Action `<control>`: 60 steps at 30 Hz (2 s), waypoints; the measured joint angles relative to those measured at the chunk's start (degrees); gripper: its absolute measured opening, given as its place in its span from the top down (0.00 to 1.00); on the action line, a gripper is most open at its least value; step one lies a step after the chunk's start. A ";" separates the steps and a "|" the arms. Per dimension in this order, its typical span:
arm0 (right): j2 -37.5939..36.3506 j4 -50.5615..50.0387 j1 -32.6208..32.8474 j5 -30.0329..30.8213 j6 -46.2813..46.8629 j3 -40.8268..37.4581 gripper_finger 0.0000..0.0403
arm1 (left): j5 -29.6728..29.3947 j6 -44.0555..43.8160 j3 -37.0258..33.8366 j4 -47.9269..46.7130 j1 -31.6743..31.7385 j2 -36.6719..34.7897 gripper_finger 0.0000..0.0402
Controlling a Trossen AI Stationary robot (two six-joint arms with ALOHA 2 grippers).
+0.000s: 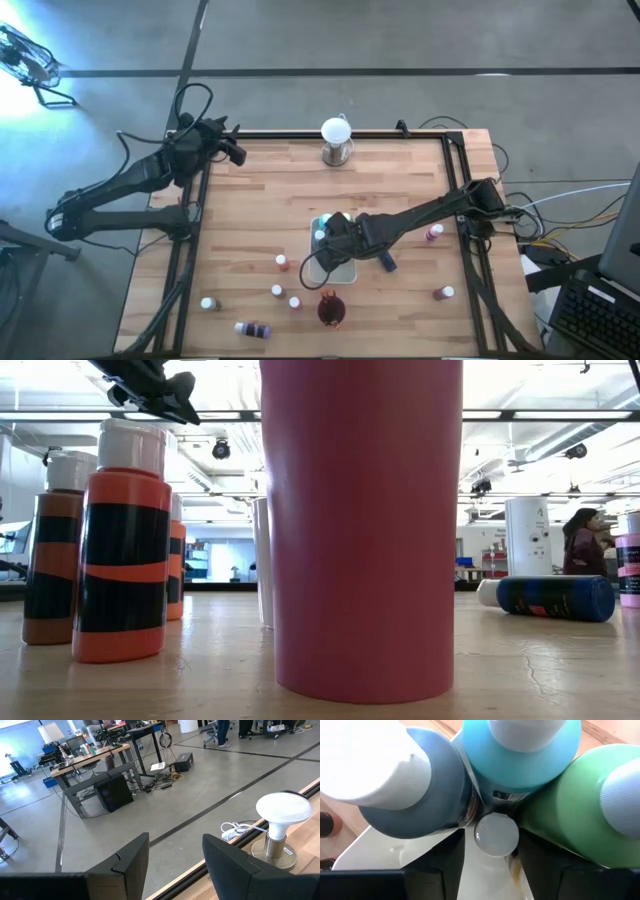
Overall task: Pick & Place Paint Supplies
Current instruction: Put the brown paint bottle into the white bin, then put the pink paint bottle into the white bin
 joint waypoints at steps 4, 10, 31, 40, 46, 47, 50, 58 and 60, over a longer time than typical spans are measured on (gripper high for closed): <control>0.00 0.01 0.00 0.00 -0.15 0.00 0.62 | 0.01 0.00 0.00 0.02 0.00 0.00 0.53; -0.02 -0.12 0.04 0.00 -1.05 0.75 0.68 | 0.00 0.00 0.00 0.02 0.00 0.01 0.53; -4.08 -4.78 0.90 0.00 -1.83 2.57 0.59 | 0.01 0.00 0.00 0.00 0.02 0.01 0.53; -8.90 -4.85 2.20 0.00 -3.78 2.56 0.66 | 0.01 0.00 0.00 0.01 0.01 0.01 0.53; -12.58 -4.84 3.23 -0.44 -6.95 2.56 0.71 | 0.01 0.00 0.00 0.01 0.02 0.00 0.53; -13.32 -4.98 3.41 -0.46 -7.37 2.56 0.71 | 0.01 0.00 0.00 0.02 0.02 0.01 0.53; -15.16 -5.66 3.79 -0.67 -8.37 2.54 0.73 | 0.00 0.00 0.00 0.02 0.01 0.01 0.53; -19.67 -14.40 4.04 -4.31 -8.73 2.51 0.80 | 0.01 0.00 0.00 0.00 0.02 0.01 0.53; -20.51 -16.92 4.02 -6.64 -8.72 2.51 0.82 | -0.01 0.00 0.00 0.02 0.02 0.01 0.53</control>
